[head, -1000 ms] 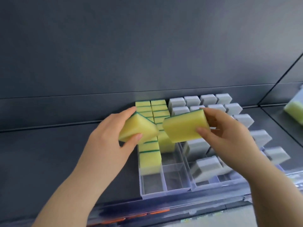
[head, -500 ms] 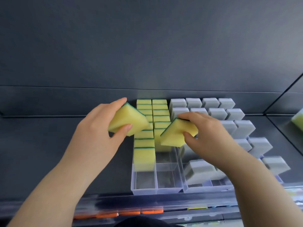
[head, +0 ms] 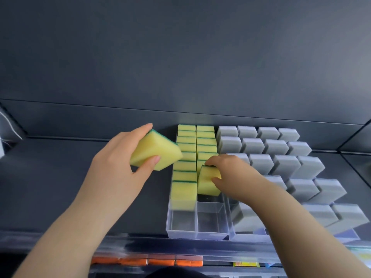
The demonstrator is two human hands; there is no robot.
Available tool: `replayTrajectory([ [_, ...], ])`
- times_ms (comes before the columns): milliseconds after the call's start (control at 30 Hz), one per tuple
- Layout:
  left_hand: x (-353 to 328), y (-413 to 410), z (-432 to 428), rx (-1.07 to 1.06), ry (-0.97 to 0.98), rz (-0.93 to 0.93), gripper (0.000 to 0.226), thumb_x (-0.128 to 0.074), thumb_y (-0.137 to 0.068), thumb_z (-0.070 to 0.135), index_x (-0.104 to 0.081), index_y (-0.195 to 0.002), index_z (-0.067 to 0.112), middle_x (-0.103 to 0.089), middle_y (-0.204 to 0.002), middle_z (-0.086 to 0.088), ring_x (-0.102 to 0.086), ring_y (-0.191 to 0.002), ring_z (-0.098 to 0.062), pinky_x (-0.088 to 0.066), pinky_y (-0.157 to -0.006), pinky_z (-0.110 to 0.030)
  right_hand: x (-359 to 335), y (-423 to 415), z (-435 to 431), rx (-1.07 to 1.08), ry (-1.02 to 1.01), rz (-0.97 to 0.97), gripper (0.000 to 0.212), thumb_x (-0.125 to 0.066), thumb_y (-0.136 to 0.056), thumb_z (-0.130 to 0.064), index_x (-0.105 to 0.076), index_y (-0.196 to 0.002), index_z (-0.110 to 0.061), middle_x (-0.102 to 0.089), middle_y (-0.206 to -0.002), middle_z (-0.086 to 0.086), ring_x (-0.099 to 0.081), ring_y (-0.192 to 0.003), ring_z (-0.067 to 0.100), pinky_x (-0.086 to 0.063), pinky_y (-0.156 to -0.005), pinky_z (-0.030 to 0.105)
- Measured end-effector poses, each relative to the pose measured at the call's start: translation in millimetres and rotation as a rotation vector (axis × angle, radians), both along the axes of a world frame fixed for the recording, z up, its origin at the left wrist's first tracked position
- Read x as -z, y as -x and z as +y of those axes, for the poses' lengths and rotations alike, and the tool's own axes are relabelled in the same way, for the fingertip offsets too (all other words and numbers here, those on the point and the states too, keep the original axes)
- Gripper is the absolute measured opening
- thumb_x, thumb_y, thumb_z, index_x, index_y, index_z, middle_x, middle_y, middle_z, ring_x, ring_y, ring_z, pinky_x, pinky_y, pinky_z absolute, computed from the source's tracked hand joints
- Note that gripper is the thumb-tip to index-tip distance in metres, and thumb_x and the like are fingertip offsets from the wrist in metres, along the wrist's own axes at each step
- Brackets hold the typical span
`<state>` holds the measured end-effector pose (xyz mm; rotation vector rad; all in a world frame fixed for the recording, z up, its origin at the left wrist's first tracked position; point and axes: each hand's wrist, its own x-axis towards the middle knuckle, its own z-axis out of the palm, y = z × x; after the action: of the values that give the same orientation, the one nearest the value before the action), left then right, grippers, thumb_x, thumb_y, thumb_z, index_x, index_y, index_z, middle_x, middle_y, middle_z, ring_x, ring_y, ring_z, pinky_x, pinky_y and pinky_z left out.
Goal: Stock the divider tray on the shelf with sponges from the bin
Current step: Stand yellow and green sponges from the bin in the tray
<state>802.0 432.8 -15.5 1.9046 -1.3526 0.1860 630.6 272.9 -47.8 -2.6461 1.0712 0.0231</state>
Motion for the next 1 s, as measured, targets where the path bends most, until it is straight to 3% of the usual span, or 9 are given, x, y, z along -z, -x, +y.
replayTrajectory([
  [100,1.6,0.6,2.8,-0.003,0.0,0.007,0.056,-0.075,-0.075,0.017,-0.055,-0.128,0.021,-0.053,-0.104,0.012,-0.039,-0.085,0.003,-0.031,-0.075,0.003,8.3,-3.2,-2.1,-0.01,0.071,0.098,0.045,-0.049,-0.087,-0.007,-0.046,-0.129,-0.022,-0.05,-0.123,0.002,-0.05,-0.109,0.022,-0.048,-0.08,0.032],
  [200,3.3,2.6,2.8,0.016,-0.008,0.017,0.056,-0.074,-0.075,0.017,-0.055,-0.128,0.022,-0.053,-0.105,0.012,-0.04,-0.088,0.003,-0.03,-0.075,0.004,17.4,-7.4,-3.1,-0.082,0.238,0.179,0.035,-0.056,-0.085,-0.01,-0.05,-0.119,-0.018,-0.052,-0.115,0.002,-0.048,-0.107,0.021,-0.039,-0.071,0.026],
  [300,6.3,5.2,-1.0,0.082,-0.018,0.028,0.056,-0.075,-0.075,0.018,-0.055,-0.127,0.023,-0.052,-0.107,0.012,-0.041,-0.088,0.005,-0.032,-0.074,0.003,19.3,-9.7,-3.3,-0.084,0.222,0.174,0.035,-0.061,-0.086,-0.02,-0.049,-0.118,-0.015,-0.05,-0.114,0.004,-0.047,-0.106,0.023,-0.039,-0.071,0.029],
  [433,6.9,12.7,-11.6,0.177,-0.023,0.084,0.056,-0.075,-0.074,0.025,-0.055,-0.127,0.029,-0.05,-0.107,0.013,-0.045,-0.094,0.006,-0.035,-0.075,-0.001,1.9,3.8,-8.7,0.019,0.084,-0.015,0.047,-0.067,-0.083,-0.029,-0.048,-0.125,-0.019,-0.049,-0.122,0.001,-0.048,-0.11,0.021,-0.046,-0.086,0.034],
  [533,7.1,23.1,-24.4,0.26,-0.106,0.081,0.058,-0.073,-0.076,0.032,-0.05,-0.129,0.035,-0.051,-0.109,0.018,-0.048,-0.09,0.003,-0.034,-0.082,-0.004,-13.7,26.3,-11.6,0.074,0.026,-0.196,0.046,-0.07,-0.08,-0.027,-0.054,-0.122,-0.022,-0.052,-0.112,-0.007,-0.051,-0.101,0.009,-0.038,-0.085,0.018],
  [633,7.4,38.9,-40.1,0.335,-0.24,0.059,0.056,-0.068,-0.081,0.035,-0.044,-0.131,0.039,-0.048,-0.119,0.023,-0.042,-0.102,0.007,-0.029,-0.089,-0.005,-20.7,48.4,-7.6,0.056,0.011,-0.318,0.039,-0.073,-0.077,-0.025,-0.06,-0.113,-0.022,-0.05,-0.097,-0.018,-0.048,-0.084,-0.009,-0.034,-0.08,0.01],
  [767,13.9,55.8,-61.9,0.399,-0.389,-0.001,0.051,-0.062,-0.086,0.036,-0.039,-0.132,0.038,-0.046,-0.132,0.019,-0.039,-0.12,-0.002,-0.032,-0.095,-0.019,-16.1,66.4,0.7,0.061,-0.01,-0.389,0.035,-0.075,-0.075,-0.022,-0.062,-0.108,-0.024,-0.048,-0.092,-0.028,-0.049,-0.088,-0.013,-0.037,-0.083,0.008],
  [1000,31.8,66.3,-88.3,0.442,-0.533,-0.096,0.048,-0.059,-0.089,0.031,-0.04,-0.133,0.033,-0.044,-0.13,0.013,-0.044,-0.113,-0.01,-0.039,-0.089,-0.025,-2.8,71.1,1.3,0.066,-0.014,-0.413,0.032,-0.074,-0.076,-0.02,-0.063,-0.105,-0.025,-0.047,-0.091,-0.033,-0.048,-0.086,-0.017,-0.036,-0.078,0.005],
])
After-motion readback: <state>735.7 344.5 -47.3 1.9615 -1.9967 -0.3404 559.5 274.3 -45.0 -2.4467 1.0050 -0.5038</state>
